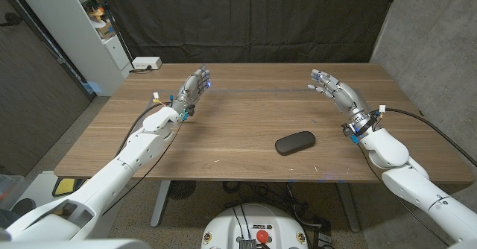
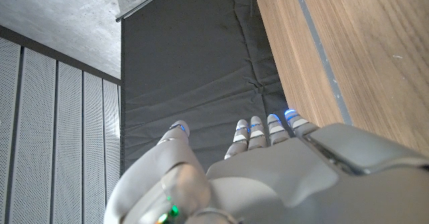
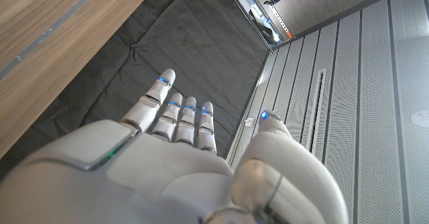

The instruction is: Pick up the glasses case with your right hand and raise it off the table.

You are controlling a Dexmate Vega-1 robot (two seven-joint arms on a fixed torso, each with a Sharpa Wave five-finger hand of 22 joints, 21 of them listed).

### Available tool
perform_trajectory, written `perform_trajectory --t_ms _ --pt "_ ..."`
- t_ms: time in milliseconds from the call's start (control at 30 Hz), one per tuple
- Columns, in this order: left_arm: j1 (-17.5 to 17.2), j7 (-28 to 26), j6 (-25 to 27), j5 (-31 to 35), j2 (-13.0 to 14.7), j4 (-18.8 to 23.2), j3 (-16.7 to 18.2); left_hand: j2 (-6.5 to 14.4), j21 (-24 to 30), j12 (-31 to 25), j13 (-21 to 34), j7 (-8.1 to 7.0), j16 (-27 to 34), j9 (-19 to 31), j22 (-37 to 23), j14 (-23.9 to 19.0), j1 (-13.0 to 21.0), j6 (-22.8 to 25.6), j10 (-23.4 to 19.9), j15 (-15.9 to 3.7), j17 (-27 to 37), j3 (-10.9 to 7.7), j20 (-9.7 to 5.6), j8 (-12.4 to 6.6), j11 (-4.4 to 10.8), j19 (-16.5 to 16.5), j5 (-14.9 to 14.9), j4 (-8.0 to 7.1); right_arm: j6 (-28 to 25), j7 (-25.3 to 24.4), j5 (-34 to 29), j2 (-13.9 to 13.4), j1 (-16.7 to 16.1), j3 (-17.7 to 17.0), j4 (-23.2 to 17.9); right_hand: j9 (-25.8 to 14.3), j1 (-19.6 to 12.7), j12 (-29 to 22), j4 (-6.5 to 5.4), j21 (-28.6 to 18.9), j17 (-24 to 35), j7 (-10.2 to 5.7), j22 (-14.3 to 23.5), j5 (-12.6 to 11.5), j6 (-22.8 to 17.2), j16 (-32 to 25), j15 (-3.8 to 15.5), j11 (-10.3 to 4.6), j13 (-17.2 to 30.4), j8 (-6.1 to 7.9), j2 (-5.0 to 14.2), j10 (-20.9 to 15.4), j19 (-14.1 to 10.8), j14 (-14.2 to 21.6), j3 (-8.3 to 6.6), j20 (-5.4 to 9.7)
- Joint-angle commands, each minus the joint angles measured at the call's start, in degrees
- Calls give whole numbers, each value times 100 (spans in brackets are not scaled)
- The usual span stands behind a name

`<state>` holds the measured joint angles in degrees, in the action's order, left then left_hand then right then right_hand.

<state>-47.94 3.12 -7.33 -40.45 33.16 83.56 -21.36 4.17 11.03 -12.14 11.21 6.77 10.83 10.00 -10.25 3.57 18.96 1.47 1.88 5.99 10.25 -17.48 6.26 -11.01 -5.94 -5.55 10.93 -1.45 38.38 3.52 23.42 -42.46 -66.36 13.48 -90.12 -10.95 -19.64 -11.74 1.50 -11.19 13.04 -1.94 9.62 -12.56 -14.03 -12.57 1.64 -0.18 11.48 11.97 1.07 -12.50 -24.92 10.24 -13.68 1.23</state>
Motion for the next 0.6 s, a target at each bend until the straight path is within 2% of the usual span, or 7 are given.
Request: perform_trajectory --t_ms 33,600 --pt "53 -2 9 32 -34 -56 -36 23 36 -22 8 56 8 26 -14 -34 47 35 -42 35 17 -23 27 2 -11 -6 -26 42 163 -52 -181 -6 -76 -41 10 -11 -20 0 20 9 14 -10 15 -42 -26 11 -12 -25 1 -17 51 -10 -39 36 -15 -10" --pt "198 73 -21 65 -122 -206 -93 28 34 -19 8 49 5 25 -14 -33 46 41 -41 35 18 -23 41 7 -9 -16 -28 55 434 -207 -648 7 -135 -93 75 -12 -70 8 55 11 1 -20 15 -57 -22 17 -4 -37 1 -24 83 -5 -45 39 -44 -7"
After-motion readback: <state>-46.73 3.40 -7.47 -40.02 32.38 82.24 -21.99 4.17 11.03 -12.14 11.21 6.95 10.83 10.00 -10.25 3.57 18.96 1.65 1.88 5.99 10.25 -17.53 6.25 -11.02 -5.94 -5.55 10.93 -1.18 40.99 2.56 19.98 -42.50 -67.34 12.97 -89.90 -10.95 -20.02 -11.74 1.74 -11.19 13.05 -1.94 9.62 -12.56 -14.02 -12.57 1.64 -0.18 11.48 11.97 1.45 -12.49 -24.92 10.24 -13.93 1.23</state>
